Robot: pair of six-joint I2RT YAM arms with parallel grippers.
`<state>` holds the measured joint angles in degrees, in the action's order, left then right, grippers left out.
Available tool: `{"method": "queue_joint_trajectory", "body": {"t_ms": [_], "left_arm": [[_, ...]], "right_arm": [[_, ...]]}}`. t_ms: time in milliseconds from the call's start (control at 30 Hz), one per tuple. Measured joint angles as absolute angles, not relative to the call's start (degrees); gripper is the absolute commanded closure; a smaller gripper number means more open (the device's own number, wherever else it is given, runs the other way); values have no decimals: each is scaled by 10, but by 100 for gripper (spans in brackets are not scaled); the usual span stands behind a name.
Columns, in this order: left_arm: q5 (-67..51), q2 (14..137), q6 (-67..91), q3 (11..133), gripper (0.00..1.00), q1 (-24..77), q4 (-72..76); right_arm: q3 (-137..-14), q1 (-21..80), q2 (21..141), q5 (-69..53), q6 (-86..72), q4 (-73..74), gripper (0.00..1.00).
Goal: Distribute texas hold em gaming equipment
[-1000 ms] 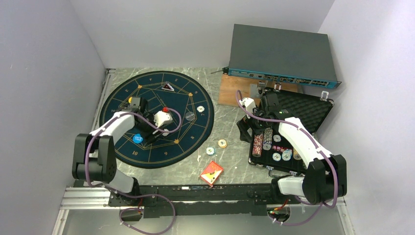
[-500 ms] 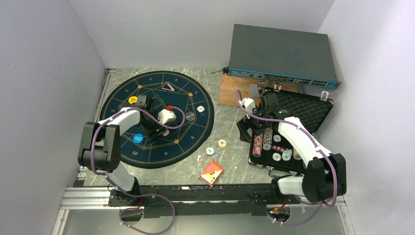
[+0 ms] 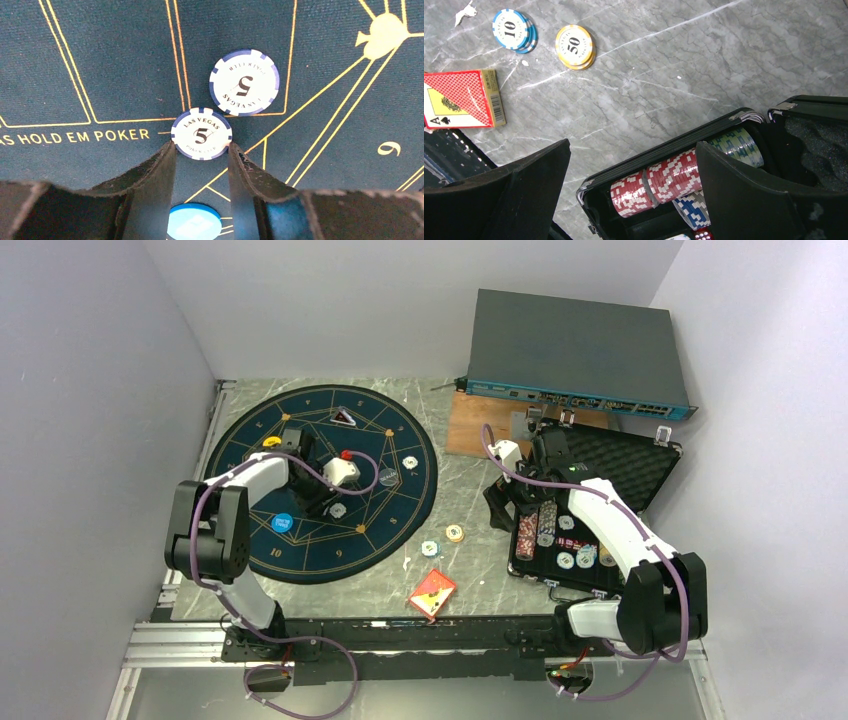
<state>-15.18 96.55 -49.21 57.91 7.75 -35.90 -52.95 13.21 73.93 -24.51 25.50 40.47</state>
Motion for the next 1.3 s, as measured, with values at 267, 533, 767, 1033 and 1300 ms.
{"method": "queue_joint_trajectory", "body": {"t_ms": [267, 533, 767, 1033, 1300], "left_arm": [[-151, 958, -488, 577, 72, 77, -361], [-154, 868, -504, 525, 73, 77, -379], [-152, 786, -528, 458, 29, 60, -413], [-159, 810, -503, 491, 17, 64, -393], [-156, 899, -481, 533, 23, 83, -330]], "right_arm": [[-529, 132, 739, -245, 255, 404, 0], [-529, 132, 739, -245, 255, 404, 0], [-529, 132, 739, -246, 255, 405, 1], [-529, 133, 740, -245, 255, 405, 0], [-529, 133, 740, -245, 255, 405, 0]]}}
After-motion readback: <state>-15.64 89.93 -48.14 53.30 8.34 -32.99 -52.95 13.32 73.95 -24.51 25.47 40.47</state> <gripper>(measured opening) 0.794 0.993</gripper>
